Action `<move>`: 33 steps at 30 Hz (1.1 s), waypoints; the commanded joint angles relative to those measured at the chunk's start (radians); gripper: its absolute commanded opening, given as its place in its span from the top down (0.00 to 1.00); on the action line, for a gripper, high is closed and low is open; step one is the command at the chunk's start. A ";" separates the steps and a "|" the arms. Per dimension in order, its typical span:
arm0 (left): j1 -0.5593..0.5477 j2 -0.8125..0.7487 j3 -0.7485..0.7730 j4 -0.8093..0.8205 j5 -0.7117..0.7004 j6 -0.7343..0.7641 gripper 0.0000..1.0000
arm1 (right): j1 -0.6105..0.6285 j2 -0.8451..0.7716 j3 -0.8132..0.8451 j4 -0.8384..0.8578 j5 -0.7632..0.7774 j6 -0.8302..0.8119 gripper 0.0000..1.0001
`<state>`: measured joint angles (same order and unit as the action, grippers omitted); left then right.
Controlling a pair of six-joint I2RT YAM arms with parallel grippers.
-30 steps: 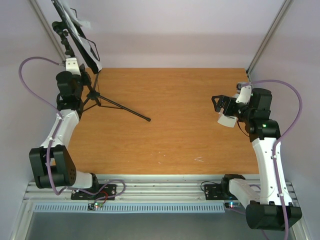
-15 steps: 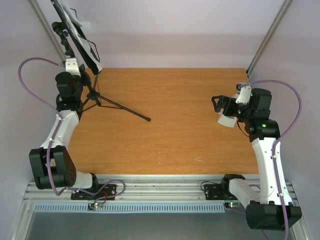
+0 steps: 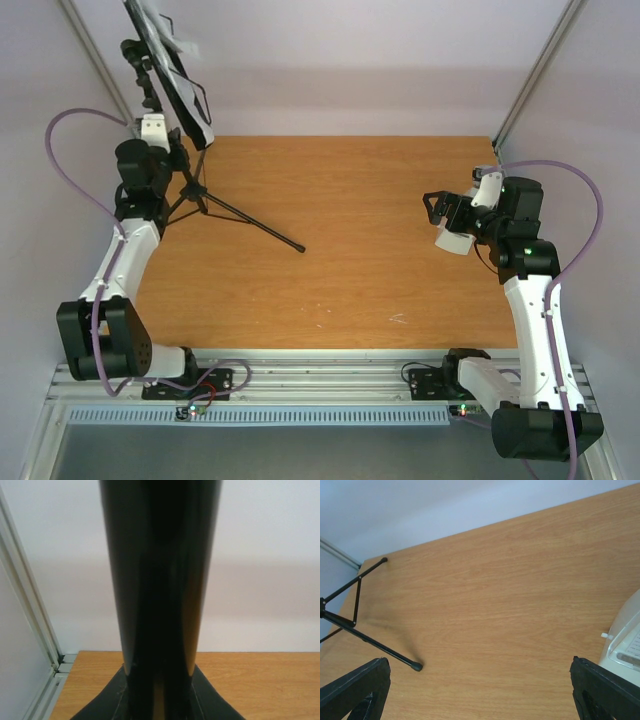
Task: Pack up the instrument practice props
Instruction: Move the music stand to the center of the board.
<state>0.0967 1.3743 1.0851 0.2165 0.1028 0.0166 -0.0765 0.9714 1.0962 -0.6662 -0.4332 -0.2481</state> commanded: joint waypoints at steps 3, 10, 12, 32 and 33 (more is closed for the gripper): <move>-0.050 -0.044 0.109 0.153 0.060 0.070 1.00 | 0.007 0.000 -0.007 0.000 0.011 -0.014 0.01; -0.078 -0.040 0.084 0.175 0.068 0.054 1.00 | 0.007 0.003 -0.008 0.000 0.013 -0.015 0.01; -0.091 -0.041 0.065 0.193 0.073 0.040 1.00 | 0.007 0.006 -0.009 0.001 0.014 -0.016 0.02; -0.285 -0.078 -0.152 0.353 0.171 -0.107 1.00 | 0.009 -0.019 -0.001 -0.001 -0.044 -0.031 0.02; -0.303 -0.076 -0.156 0.354 0.172 -0.106 1.00 | 0.012 -0.019 0.001 0.002 -0.061 -0.030 0.02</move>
<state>-0.1173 1.3266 0.9565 0.3939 0.1532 0.0048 -0.0765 0.9730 1.0939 -0.6662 -0.4419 -0.2588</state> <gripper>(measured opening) 0.190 0.982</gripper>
